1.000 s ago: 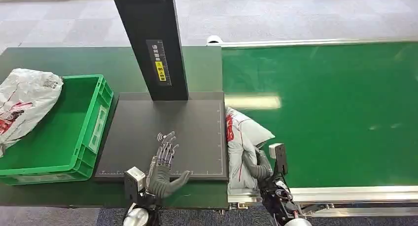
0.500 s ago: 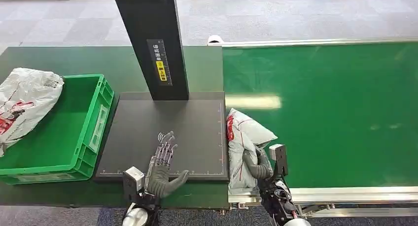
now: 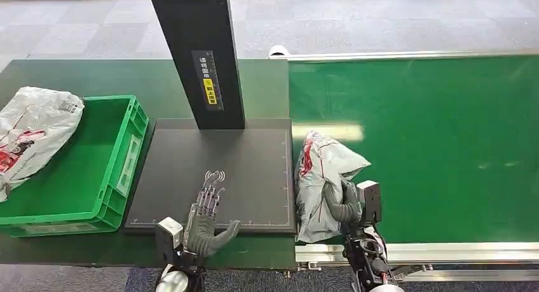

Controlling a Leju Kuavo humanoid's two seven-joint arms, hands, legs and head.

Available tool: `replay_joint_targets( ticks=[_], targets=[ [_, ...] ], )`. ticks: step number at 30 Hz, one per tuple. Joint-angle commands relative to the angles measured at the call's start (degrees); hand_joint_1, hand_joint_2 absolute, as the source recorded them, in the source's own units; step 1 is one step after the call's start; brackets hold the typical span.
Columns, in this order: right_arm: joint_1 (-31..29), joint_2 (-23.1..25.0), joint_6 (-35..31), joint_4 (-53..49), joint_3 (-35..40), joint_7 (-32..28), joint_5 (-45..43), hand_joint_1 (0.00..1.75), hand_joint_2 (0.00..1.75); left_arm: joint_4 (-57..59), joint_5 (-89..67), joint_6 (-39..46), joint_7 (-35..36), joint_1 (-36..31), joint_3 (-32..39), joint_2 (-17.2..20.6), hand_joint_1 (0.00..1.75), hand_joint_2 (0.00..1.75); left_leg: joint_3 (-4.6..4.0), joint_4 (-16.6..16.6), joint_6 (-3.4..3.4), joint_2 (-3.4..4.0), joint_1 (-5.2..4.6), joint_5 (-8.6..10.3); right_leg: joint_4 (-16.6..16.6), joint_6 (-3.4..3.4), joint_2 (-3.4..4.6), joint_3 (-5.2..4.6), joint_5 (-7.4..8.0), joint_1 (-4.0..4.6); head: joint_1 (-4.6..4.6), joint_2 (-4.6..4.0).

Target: Moved the parcel from conveyor to table for the left to box.

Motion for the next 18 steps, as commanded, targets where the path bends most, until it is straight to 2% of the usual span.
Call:
replay_joint_targets(
  ticks=[1,3,8,12,17,18],
  targets=[
    [3.2,-0.2,-3.5,-14.5,5.4,-0.3,-3.7,1.75,1.75,-0.2,-0.1,0.3,0.0,0.8,1.0,0.8,0.00,1.75,0.04,0.0,0.02,0.03,-0.03,-0.02,0.0,-0.01,-0.02,0.02,-0.02,-0.02,0.00,0.00],
    [7.3,-0.7,-10.0,-26.7,8.4,-0.3,-5.8,1.75,1.75,-0.8,0.0,0.3,0.0,1.4,1.4,0.9,0.00,1.75,0.04,0.0,0.03,-0.04,-0.04,-0.02,0.0,-0.01,-0.09,0.04,-0.05,-0.02,0.00,0.00],
    [15.0,-1.0,-14.6,-46.6,10.9,-0.3,-8.2,1.75,1.75,-1.3,0.4,0.2,0.0,2.0,1.9,1.0,0.00,1.75,-0.04,0.0,0.03,-0.26,-0.05,-0.03,0.0,0.06,-0.25,0.00,-0.12,-0.05,0.00,-0.02],
    [16.6,-2.2,-17.5,-53.9,13.3,-0.3,-9.1,1.75,1.75,-2.2,0.7,0.5,0.0,2.1,2.6,1.2,0.00,1.75,-0.11,0.0,0.02,-0.20,-0.07,-0.02,0.0,0.09,-0.21,-0.07,-0.12,-0.07,0.00,-0.02],
    [17.1,-2.6,-18.3,-56.0,14.5,-0.3,-9.5,1.75,1.75,-2.5,0.7,0.5,0.0,2.2,2.8,1.2,0.00,1.75,-0.09,0.0,0.03,-0.20,-0.07,-0.03,0.1,0.08,-0.23,-0.05,-0.13,-0.07,0.00,0.00],
    [18.7,-3.8,-21.7,-62.1,17.6,-0.3,-10.2,1.75,1.75,-8.3,0.7,1.8,0.0,4.9,4.1,1.7,0.00,1.75,-0.04,0.0,0.04,-0.13,-0.07,-0.04,0.0,0.07,-0.17,-0.01,-0.12,-0.06,0.00,-0.02]
  ],
)
